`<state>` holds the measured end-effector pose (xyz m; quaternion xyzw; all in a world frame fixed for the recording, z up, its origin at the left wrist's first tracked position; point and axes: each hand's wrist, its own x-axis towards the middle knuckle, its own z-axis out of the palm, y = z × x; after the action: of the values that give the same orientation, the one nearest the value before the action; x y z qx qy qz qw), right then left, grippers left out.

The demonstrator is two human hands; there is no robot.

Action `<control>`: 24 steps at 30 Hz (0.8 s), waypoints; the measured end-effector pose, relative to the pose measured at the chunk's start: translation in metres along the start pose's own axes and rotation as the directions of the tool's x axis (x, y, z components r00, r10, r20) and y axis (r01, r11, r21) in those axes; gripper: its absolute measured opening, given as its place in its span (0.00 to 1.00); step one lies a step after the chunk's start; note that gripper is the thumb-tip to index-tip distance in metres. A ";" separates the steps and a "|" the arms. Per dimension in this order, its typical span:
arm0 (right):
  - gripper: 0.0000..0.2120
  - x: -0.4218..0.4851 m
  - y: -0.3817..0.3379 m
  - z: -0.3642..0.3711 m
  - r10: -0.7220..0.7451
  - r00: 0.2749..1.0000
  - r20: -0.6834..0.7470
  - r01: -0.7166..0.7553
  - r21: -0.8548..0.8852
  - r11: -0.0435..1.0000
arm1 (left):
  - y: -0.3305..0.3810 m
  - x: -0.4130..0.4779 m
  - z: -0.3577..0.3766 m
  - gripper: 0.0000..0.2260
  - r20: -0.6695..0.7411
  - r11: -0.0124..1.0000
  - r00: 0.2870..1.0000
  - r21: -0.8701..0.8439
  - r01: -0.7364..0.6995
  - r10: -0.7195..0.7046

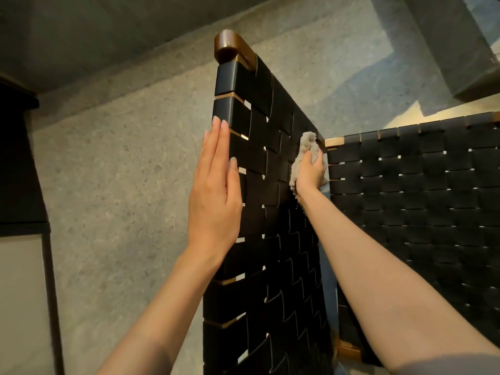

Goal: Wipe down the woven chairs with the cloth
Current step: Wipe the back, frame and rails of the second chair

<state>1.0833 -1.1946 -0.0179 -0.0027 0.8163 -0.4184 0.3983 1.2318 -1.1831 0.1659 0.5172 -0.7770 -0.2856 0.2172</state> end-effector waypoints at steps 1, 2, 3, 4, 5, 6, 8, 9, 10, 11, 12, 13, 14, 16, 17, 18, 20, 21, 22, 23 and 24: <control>0.21 -0.006 0.001 0.001 0.000 1.000 -0.004 0.000 -0.004 1.000 | 0.000 0.000 0.000 0.22 0.000 1.000 1.000 -0.001 0.000 0.000; 0.21 -0.013 0.001 0.001 -0.011 1.000 -0.006 0.011 -0.013 1.000 | 0.000 0.000 0.000 0.22 0.001 1.000 1.000 -0.004 -0.002 0.002; 0.21 -0.021 0.001 0.000 -0.031 1.000 -0.003 0.031 -0.024 0.999 | 0.001 0.000 -0.001 0.22 0.003 1.000 1.000 -0.008 -0.003 0.003; 0.21 -0.030 0.000 -0.001 -0.052 0.999 0.005 0.052 -0.028 0.998 | 0.001 0.000 -0.001 0.22 0.004 1.000 1.000 -0.012 -0.004 0.004; 0.21 -0.040 -0.002 -0.003 -0.073 0.997 0.018 0.073 -0.023 0.997 | 0.001 0.000 -0.001 0.22 0.003 1.000 1.000 -0.012 -0.005 0.005; 0.20 -0.051 -0.005 -0.006 -0.094 0.995 0.039 0.094 -0.008 0.996 | 0.001 0.000 -0.001 0.22 0.000 1.000 1.000 -0.008 -0.006 0.006; 0.19 -0.075 -0.017 -0.009 -0.157 0.984 0.086 0.153 0.055 0.987 | 0.001 -0.001 -0.002 0.22 -0.002 1.000 1.000 0.002 0.000 0.000; 0.19 -0.089 -0.025 -0.010 -0.205 0.973 0.106 0.196 0.093 0.976 | 0.002 -0.001 -0.002 0.22 0.003 1.000 1.000 0.008 0.005 -0.005; 0.19 -0.103 -0.032 -0.010 -0.260 0.958 0.121 0.245 0.125 0.961 | 0.003 -0.001 -0.002 0.22 0.013 1.000 1.000 0.016 0.010 -0.010; 0.19 -0.117 -0.038 -0.010 -0.315 0.940 0.131 0.296 0.143 0.944 | 0.003 -0.002 -0.002 0.22 0.027 1.000 1.000 0.025 0.012 -0.013; 0.19 -0.131 -0.042 -0.012 -0.364 0.921 0.139 0.345 0.146 0.927 | 0.004 -0.002 -0.003 0.22 0.042 0.999 0.999 0.031 0.015 -0.017; 0.19 -0.143 -0.043 -0.014 -0.401 0.904 0.150 0.382 0.140 0.913 | 0.004 -0.004 -0.004 0.22 0.056 0.999 0.998 0.036 0.024 -0.026; 0.19 -0.153 -0.040 -0.017 -0.422 0.892 0.164 0.403 0.134 0.905 | 0.004 -0.009 -0.005 0.22 0.068 0.999 0.997 0.037 0.038 -0.040; 0.20 -0.170 -0.028 -0.026 -0.425 0.884 0.194 0.407 0.128 0.904 | 0.002 -0.025 -0.009 0.23 0.093 0.998 0.994 0.032 0.062 -0.064; 0.20 -0.178 -0.019 -0.032 -0.417 0.885 0.209 0.398 0.127 0.909 | 0.001 -0.037 -0.012 0.23 0.111 0.997 0.992 0.030 0.065 -0.068; 0.20 -0.186 -0.009 -0.037 -0.404 0.888 0.219 0.386 0.123 0.914 | -0.002 -0.051 -0.014 0.23 0.131 0.998 0.989 0.029 0.060 -0.064; 0.20 -0.203 0.014 -0.047 -0.371 0.900 0.230 0.359 0.094 0.929 | -0.007 -0.078 -0.020 0.23 0.166 0.999 0.985 0.012 0.046 -0.048; 0.20 -0.212 0.026 -0.052 -0.351 0.908 0.229 0.343 0.073 0.936 | -0.008 -0.092 -0.024 0.24 0.179 0.999 0.983 -0.010 0.048 -0.045; 0.20 -0.222 0.038 -0.056 -0.333 0.915 0.229 0.329 0.057 0.943 | -0.009 -0.104 -0.026 0.24 0.189 0.998 0.981 -0.037 0.056 -0.048; 0.20 -0.232 0.050 -0.061 -0.318 0.920 0.230 0.317 0.042 0.947 | -0.009 -0.116 -0.028 0.24 0.199 0.996 0.979 -0.060 0.067 -0.053; 0.19 -0.242 0.062 -0.066 -0.305 0.924 0.229 0.307 0.028 0.951 | -0.009 -0.129 -0.030 0.24 0.211 0.994 0.976 -0.074 0.075 -0.058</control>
<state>1.2262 -1.0278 0.1184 -0.1802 0.7558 -0.4686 0.4203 1.3045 -1.0729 0.1771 0.5008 -0.7656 -0.3767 0.1457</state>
